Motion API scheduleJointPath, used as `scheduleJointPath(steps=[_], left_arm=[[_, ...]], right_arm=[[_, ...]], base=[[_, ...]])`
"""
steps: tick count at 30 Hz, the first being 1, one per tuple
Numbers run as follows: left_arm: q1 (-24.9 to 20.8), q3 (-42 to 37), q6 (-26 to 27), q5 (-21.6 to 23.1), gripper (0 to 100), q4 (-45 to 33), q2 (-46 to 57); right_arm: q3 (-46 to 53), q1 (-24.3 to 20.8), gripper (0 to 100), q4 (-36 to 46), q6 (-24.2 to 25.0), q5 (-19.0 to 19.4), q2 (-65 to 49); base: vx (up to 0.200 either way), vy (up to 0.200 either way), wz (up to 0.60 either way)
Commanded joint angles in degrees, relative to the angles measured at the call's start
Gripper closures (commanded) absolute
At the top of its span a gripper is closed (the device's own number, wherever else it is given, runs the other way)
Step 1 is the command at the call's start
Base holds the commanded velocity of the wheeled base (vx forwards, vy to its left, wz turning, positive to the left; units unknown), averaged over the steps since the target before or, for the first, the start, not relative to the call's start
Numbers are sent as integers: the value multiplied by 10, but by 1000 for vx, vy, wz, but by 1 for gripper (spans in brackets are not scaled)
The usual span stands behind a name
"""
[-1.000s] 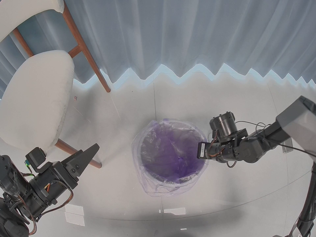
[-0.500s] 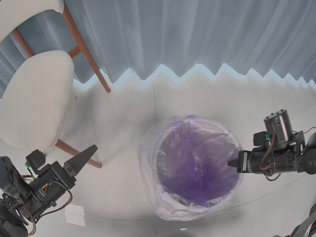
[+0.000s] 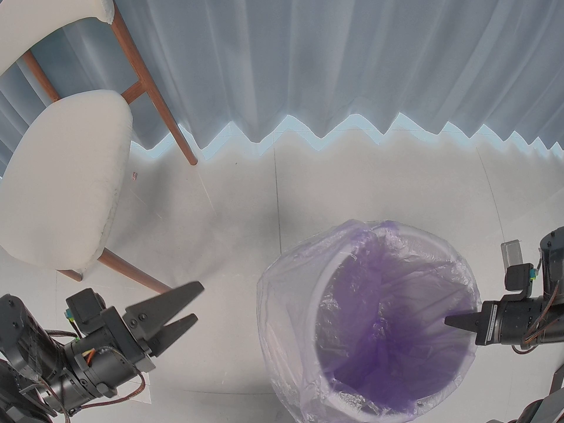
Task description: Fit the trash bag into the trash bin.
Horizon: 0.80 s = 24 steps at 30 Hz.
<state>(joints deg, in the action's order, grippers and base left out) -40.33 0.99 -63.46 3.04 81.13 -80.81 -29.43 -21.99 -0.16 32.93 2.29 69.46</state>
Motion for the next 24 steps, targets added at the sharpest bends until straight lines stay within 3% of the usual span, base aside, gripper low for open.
scheduleJointPath(steps=[1, 3, 8, 19, 24], left_arm=[[-57, -10, -3, 4, 0, -5, -22], [-85, -10, 3, 17, 0, 3, -56], [-86, -9, 5, 30, 0, 58, -119], [-81, 33, 4, 34, 0, 54, -157], [-81, 88, 5, 23, 0, 56, -195]], right_arm=[[23, -3, 100, -1, 3, 1, -44], [24, -6, 100, -1, 1, 12, -47], [19, -5, 100, -4, 1, 15, -46], [19, -5, 100, -4, -1, 15, -47], [23, -6, 100, -4, -3, 15, -47]], base=[[0, 0, 0], [0, 0, 0], [0, 0, 0], [0, 0, 0], [0, 0, 0]])
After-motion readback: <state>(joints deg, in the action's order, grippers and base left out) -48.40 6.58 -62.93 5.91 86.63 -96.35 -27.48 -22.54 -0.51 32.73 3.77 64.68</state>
